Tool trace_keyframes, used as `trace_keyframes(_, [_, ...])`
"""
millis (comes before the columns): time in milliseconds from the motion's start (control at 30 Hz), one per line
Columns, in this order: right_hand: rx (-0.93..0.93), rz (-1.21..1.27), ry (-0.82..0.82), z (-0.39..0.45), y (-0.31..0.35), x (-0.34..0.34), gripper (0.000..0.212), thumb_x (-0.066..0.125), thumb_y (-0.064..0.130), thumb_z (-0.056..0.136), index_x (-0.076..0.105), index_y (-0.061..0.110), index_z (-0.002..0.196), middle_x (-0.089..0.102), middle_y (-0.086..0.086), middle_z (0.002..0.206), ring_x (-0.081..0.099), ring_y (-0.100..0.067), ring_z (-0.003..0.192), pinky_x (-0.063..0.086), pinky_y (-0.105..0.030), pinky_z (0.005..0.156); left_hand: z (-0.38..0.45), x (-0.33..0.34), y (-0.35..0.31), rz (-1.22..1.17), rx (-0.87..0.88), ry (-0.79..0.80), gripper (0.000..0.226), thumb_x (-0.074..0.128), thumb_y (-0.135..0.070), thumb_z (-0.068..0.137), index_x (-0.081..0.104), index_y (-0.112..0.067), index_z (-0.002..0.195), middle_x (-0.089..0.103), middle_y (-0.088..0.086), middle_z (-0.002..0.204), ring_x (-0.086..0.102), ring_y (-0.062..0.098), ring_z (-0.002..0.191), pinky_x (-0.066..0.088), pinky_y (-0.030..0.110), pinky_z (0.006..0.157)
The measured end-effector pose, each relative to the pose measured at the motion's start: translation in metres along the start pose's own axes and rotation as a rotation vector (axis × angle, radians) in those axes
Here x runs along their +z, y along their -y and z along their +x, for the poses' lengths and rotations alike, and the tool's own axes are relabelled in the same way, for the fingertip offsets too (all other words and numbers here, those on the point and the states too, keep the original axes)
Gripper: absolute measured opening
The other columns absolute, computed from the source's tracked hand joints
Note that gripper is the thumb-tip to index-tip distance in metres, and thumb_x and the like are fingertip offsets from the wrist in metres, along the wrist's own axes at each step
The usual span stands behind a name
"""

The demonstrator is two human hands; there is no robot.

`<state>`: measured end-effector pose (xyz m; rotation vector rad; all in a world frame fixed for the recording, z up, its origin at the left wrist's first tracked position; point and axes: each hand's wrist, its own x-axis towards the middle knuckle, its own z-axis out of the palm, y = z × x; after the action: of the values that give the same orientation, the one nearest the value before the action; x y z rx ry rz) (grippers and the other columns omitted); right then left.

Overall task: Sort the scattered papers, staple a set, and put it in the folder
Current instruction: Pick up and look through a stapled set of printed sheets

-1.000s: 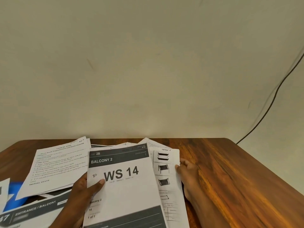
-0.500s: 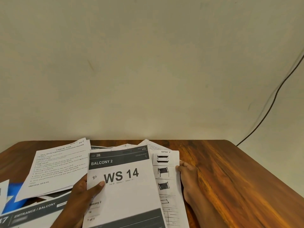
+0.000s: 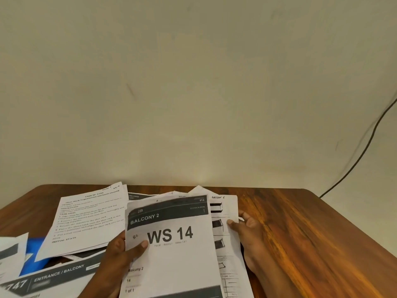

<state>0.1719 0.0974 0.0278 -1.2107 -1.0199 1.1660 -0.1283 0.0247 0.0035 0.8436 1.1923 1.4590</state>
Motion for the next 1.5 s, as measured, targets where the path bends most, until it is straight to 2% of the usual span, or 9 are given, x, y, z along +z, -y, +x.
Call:
trace_keyframes(233, [-0.042, 0.068, 0.046, -0.007, 0.005, 0.007, 0.018, 0.063, 0.014, 0.101, 0.073, 0.012, 0.115, 0.081, -0.013, 0.1, 0.078, -0.035, 0.087, 0.064, -0.049, 0.079, 0.006, -0.002, 0.003, 0.048, 0.043, -0.001, 0.032, 0.075, 0.01, 0.084, 0.069, -0.002, 0.113, 0.079, 0.021, 0.103, 0.076, 0.042, 0.092, 0.059, 0.057, 0.087])
trace_keyframes(367, [-0.06, 0.092, 0.049, -0.007, 0.007, 0.013, 0.018, 0.063, 0.016, 0.101, 0.073, 0.013, 0.115, 0.081, -0.014, 0.102, 0.078, -0.036, 0.089, 0.063, -0.053, 0.083, 0.003, 0.001, 0.001, 0.06, 0.083, 0.015, 0.027, 0.069, 0.018, 0.085, 0.071, 0.002, 0.107, 0.079, 0.021, 0.094, 0.079, 0.027, 0.079, 0.062, 0.028, 0.061])
trace_keyframes(567, [-0.048, 0.083, 0.069, -0.01, 0.007, 0.026, 0.02, 0.059, 0.02, 0.104, 0.075, 0.015, 0.116, 0.08, -0.01, 0.109, 0.075, -0.039, 0.101, 0.056, -0.064, 0.096, 0.001, 0.001, -0.001, 0.089, 0.13, 0.074, 0.065, 0.099, -0.028, 0.05, 0.076, -0.004, 0.106, 0.079, 0.019, 0.101, 0.076, 0.037, 0.099, 0.056, 0.051, 0.092])
trace_keyframes(767, [-0.082, 0.044, 0.137, -0.017, 0.012, 0.036, 0.027, 0.053, 0.022, 0.105, 0.078, 0.017, 0.113, 0.079, -0.009, 0.113, 0.074, -0.039, 0.104, 0.056, -0.063, 0.097, 0.004, -0.001, 0.005, 0.129, 0.128, 0.073, 0.027, 0.079, 0.013, 0.08, 0.076, -0.002, 0.103, 0.079, 0.02, 0.101, 0.073, 0.042, 0.104, 0.056, 0.052, 0.096])
trace_keyframes(967, [-0.107, 0.031, 0.13, -0.024, 0.012, 0.04, 0.038, 0.041, 0.021, 0.109, 0.079, 0.016, 0.113, 0.079, -0.008, 0.113, 0.074, -0.035, 0.105, 0.057, -0.061, 0.098, 0.003, -0.004, 0.007, 0.099, 0.157, 0.115, 0.068, 0.103, -0.045, 0.039, 0.081, -0.025, 0.1, 0.079, 0.015, 0.108, 0.076, 0.031, 0.103, 0.056, 0.049, 0.094])
trace_keyframes(1233, [-0.062, 0.057, 0.151, -0.033, 0.013, 0.043, 0.042, 0.041, 0.024, 0.106, 0.081, 0.016, 0.099, 0.079, -0.011, 0.111, 0.072, -0.037, 0.107, 0.053, -0.062, 0.103, 0.0, -0.005, 0.006, 0.111, 0.177, 0.085, 0.043, 0.082, 0.007, 0.08, 0.068, -0.006, 0.119, 0.079, 0.013, 0.111, 0.073, 0.033, 0.111, 0.056, 0.047, 0.094])
trace_keyframes(1367, [-0.056, 0.04, 0.171, -0.047, 0.017, 0.041, 0.041, 0.041, 0.022, 0.105, 0.082, 0.02, 0.101, 0.078, -0.009, 0.114, 0.072, -0.034, 0.109, 0.053, -0.059, 0.105, -0.007, 0.001, -0.001, 0.119, 0.152, 0.067, 0.03, 0.075, 0.013, 0.081, 0.075, -0.01, 0.1, 0.081, 0.01, 0.091, 0.078, 0.031, 0.095, 0.059, 0.038, 0.08])
trace_keyframes(1433, [-0.07, 0.054, 0.141, -0.061, 0.022, 0.041, 0.035, 0.053, 0.044, 0.098, 0.08, 0.025, 0.109, 0.077, -0.007, 0.119, 0.072, -0.03, 0.111, 0.054, -0.053, 0.105, -0.018, 0.009, -0.01, 0.087, 0.166, 0.065, 0.02, 0.083, 0.003, 0.065, 0.072, -0.013, 0.068, 0.07, 0.003, 0.057, 0.071, 0.012, 0.055, 0.055, 0.021, 0.054])
trace_keyframes(1500, [-0.071, 0.047, 0.145, -0.073, 0.027, 0.036, 0.064, 0.064, 0.072, 0.081, 0.068, 0.028, 0.127, 0.072, -0.002, 0.126, 0.068, -0.023, 0.114, 0.053, -0.044, 0.104, -0.027, 0.017, -0.016, 0.06, 0.146, 0.05, 0.033, 0.077, 0.01, 0.074, 0.05, -0.004, 0.061, 0.05, -0.005, 0.038, 0.049, 0.005, 0.031, 0.042, 0.013, 0.038])
